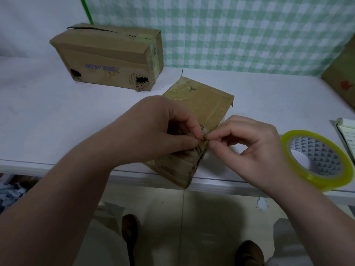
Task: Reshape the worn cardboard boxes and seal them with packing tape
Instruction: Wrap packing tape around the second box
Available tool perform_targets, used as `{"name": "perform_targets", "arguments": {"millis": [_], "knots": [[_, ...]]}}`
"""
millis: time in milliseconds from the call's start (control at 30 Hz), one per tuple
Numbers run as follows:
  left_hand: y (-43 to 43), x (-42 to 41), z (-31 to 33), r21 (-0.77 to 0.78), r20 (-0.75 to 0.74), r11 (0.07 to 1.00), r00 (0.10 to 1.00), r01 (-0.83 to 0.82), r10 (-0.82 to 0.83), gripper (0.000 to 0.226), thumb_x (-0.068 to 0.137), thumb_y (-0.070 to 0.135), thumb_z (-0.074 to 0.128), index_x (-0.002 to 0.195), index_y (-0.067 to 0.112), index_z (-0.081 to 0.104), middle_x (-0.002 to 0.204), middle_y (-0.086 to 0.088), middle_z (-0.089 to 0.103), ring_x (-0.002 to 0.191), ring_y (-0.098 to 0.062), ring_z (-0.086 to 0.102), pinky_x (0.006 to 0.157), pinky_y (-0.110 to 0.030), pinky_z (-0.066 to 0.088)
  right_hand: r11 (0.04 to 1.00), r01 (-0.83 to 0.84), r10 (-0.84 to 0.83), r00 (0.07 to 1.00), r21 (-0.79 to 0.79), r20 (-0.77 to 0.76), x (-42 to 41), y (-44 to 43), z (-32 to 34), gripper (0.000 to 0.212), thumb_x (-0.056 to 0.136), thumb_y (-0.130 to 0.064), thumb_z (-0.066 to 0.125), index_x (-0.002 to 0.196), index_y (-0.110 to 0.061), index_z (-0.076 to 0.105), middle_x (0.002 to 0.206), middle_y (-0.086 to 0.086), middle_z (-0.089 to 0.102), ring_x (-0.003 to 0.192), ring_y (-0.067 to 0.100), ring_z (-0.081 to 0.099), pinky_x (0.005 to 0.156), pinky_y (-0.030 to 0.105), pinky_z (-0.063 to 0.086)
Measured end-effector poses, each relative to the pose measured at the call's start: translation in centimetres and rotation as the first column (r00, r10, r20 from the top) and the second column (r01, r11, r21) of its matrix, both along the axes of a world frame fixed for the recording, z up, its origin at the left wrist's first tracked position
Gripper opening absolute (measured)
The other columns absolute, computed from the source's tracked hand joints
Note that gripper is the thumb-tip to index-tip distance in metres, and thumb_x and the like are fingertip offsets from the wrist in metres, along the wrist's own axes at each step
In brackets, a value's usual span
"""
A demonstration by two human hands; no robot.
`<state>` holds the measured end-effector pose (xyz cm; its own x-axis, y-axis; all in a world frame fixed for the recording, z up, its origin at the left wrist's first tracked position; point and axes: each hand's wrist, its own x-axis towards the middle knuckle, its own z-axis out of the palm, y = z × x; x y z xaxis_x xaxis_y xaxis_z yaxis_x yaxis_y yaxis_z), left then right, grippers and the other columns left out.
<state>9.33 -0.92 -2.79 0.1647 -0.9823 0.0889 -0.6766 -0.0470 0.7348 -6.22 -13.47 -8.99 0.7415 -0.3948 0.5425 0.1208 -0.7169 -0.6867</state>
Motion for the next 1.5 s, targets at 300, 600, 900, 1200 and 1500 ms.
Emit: {"name": "perform_targets", "arguments": {"millis": [300, 600, 900, 1200, 1500], "knots": [[0.2, 0.6, 0.0, 0.002, -0.012, 0.999, 0.999, 0.033, -0.033, 0.013, 0.067, 0.026, 0.075, 0.079, 0.031, 0.072, 0.074, 0.016, 0.069, 0.07, -0.002, 0.066, 0.065, -0.015, 0.052, 0.989, 0.003, 0.001, 1.0, -0.151, 0.023, -0.2, 0.0, -0.2, 0.007, 0.079, -0.006, 0.07, 0.084, -0.007, 0.074, 0.076, 0.005, 0.066, 0.07, 0.01, 0.062, 0.061, 0.026, 0.051], [0.1, 0.6, 0.1, 0.019, 0.045, 1.0, 0.999, 0.008, -0.009, 0.023, 0.066, 0.021, 0.08, 0.08, 0.037, 0.07, 0.073, 0.021, 0.065, 0.067, 0.001, 0.062, 0.06, -0.008, 0.044, 1.0, -0.01, 0.01, 1.0, 0.03, 0.006, -0.2, 0.8, -0.1, 0.009, 0.08, -0.019, 0.067, 0.084, -0.014, 0.073, 0.074, 0.001, 0.064, 0.068, 0.015, 0.061, 0.06, 0.033, 0.051], [-0.1, 0.7, -0.2, -0.001, 0.075, 1.0, 0.997, -0.014, 0.014, 0.016, 0.067, 0.023, 0.078, 0.076, 0.03, 0.066, 0.076, 0.015, 0.067, 0.07, -0.001, 0.063, 0.062, -0.008, 0.045, 0.991, 0.072, -0.076, 0.997, 0.115, 0.032, 0.4, 2.8, 0.0, 0.016, 0.072, -0.036, 0.075, 0.073, -0.02, 0.069, 0.066, -0.003, 0.058, 0.061, 0.014, 0.056, 0.055, 0.024, 0.047], [-0.3, 1.1, -0.3, -0.001, 0.082, 1.0, 0.996, -0.017, 0.017, 0.022, 0.075, 0.01, 0.075, 0.075, 0.03, 0.067, 0.074, 0.013, 0.066, 0.068, -0.005, 0.061, 0.062, -0.01, 0.045, 0.966, 0.141, -0.136, 0.99, 0.217, -0.036, 0.7, 3.7, 0.3, 0.011, 0.072, -0.017, 0.073, 0.064, -0.021, 0.067, 0.059, -0.006, 0.053, 0.055, 0.008, 0.048, 0.053, 0.014, 0.038], [-0.4, 0.6, -0.4, -0.056, 0.126, 0.997, 0.99, -0.051, 0.058, 0.025, 0.075, 0.009, 0.074, 0.069, 0.03, 0.063, 0.067, 0.017, 0.061, 0.06, 0.001, 0.054, 0.057, -0.007, 0.039, 0.917, 0.243, -0.214, 0.969, 0.317, -0.125, 0.7, 4.6, 0.6, 0.019, 0.073, -0.01, 0.076, 0.062, -0.02, 0.064, 0.055, -0.003, 0.054, 0.048, 0.006, 0.046, 0.047, 0.014, 0.038]]}}
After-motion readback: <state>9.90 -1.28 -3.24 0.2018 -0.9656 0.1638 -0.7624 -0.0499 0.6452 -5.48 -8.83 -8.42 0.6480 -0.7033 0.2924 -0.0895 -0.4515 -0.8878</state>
